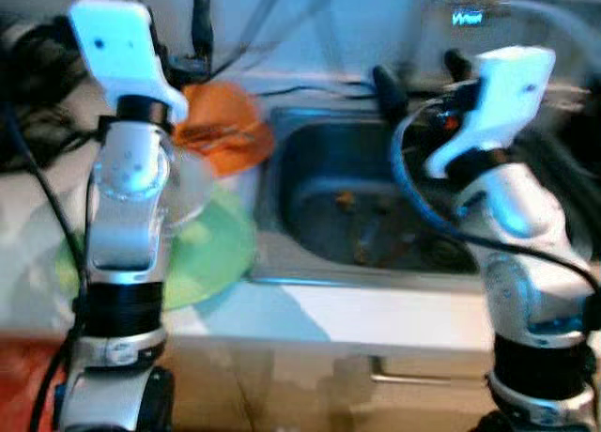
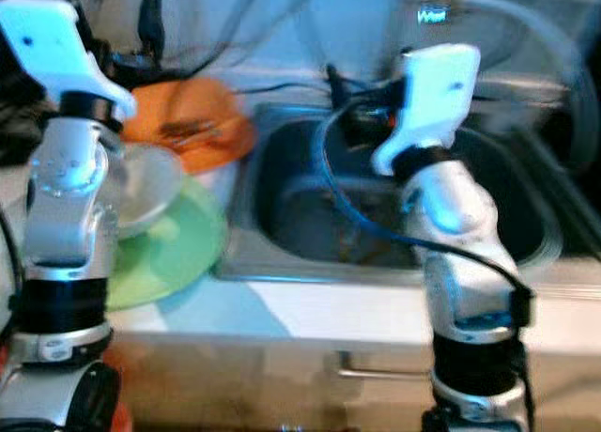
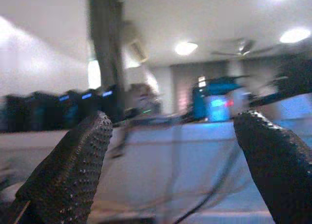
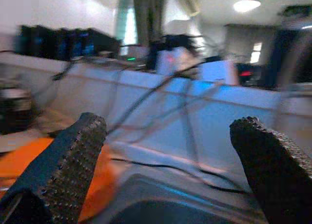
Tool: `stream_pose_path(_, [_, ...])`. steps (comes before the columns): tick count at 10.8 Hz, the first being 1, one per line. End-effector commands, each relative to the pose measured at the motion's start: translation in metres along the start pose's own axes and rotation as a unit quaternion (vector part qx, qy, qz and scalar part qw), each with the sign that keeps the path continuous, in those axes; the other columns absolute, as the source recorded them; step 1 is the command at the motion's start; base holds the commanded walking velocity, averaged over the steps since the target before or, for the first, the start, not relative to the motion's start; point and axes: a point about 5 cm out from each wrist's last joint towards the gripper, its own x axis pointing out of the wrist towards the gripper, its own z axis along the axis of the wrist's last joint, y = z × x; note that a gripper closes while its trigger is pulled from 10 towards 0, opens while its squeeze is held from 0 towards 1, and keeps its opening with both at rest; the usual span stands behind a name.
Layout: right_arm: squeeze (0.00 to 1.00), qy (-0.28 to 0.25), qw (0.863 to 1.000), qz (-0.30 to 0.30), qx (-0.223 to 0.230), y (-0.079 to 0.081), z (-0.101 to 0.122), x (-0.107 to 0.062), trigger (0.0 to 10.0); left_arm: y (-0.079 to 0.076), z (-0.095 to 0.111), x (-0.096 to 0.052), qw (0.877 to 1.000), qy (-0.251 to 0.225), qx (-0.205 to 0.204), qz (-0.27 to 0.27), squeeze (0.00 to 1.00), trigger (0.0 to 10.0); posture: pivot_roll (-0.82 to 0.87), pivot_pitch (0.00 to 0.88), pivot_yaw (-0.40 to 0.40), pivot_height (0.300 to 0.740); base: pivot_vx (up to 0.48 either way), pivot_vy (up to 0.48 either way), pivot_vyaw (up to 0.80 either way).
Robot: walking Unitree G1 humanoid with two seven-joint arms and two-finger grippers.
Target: Kitchen organization
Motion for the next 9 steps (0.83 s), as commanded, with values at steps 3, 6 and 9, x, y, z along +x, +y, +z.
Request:
stream_pose_path(3, [0.00,-0.003,1.000,-0.008,-0.007,-0.0048,0.0030,-0.0013,10.0,-0.0072,0.0099,-0.0001,1.000,-0.013,0.007,-0.010,0.00,10.0,0.01,0.042,0.008,0.740,0.000,0.000,0.00])
stream_pose_path(6, [0.00,-0.002,1.000,-0.009,-0.007,-0.0043,0.0026,-0.0011,10.0,-0.0073,0.0079,-0.0003,1.000,-0.002,0.005,-0.007,0.00,10.0,0.01,0.042,0.010,0.740,0.000,-0.179,0.00])
stream_pose_path(9, [0.00,-0.001,1.000,-0.009,-0.007,-0.0043,0.0024,-0.0014,10.0,-0.0058,0.0059,-0.0003,1.000,0.003,0.009,-0.005,0.00,10.0,0.00,0.044,0.011,0.740,0.000,-0.356,0.00])
